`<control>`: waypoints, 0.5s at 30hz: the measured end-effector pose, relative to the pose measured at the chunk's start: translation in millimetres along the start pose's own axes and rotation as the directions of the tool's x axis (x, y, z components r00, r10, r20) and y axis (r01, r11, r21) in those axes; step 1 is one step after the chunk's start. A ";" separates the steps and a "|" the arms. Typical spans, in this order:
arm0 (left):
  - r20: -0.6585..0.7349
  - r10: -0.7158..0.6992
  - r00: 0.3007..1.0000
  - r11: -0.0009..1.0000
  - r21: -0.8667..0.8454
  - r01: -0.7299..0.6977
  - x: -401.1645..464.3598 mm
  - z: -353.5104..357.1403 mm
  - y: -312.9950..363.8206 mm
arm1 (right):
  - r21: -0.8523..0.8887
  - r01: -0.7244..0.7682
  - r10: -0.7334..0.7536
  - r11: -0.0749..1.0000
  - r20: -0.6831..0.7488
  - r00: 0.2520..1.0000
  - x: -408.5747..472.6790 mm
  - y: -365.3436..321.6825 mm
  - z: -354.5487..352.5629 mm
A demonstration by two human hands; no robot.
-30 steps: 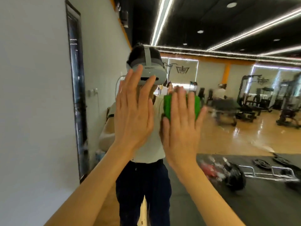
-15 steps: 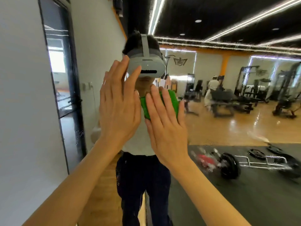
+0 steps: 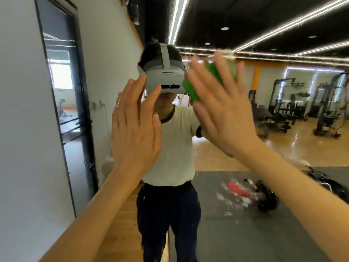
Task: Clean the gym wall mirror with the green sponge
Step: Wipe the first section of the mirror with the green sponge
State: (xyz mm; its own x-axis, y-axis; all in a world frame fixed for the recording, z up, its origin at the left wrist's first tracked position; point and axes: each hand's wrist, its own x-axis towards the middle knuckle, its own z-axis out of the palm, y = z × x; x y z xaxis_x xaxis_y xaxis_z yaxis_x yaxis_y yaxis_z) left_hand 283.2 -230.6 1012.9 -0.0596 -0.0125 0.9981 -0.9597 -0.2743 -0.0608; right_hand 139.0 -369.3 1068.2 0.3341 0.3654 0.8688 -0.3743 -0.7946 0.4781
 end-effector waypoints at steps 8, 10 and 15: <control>0.010 -0.004 1.000 1.000 0.003 0.004 -0.5 0.6 0.7 | -0.098 0.277 -0.268 0.956 0.091 0.959 -11.7 11.4 1.1; 0.014 -0.007 1.000 1.000 0.001 0.007 -0.4 0.9 0.5 | -0.093 0.058 -0.063 0.994 -0.060 0.996 43.4 22.9 4.5; 0.014 -0.013 1.000 1.000 -0.007 0.013 0.7 -0.7 0.9 | -0.098 0.101 -0.105 0.990 -0.041 0.994 11.2 -17.4 16.6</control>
State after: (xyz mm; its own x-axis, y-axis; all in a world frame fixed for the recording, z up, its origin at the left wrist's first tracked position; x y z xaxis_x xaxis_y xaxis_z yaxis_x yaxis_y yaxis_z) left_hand 282.1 -230.2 1013.5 -0.0438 -0.0225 0.9988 -0.9624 -0.2674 -0.0482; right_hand 163.6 -359.4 1067.5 0.3361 0.4663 0.8183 -0.4216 -0.7025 0.5734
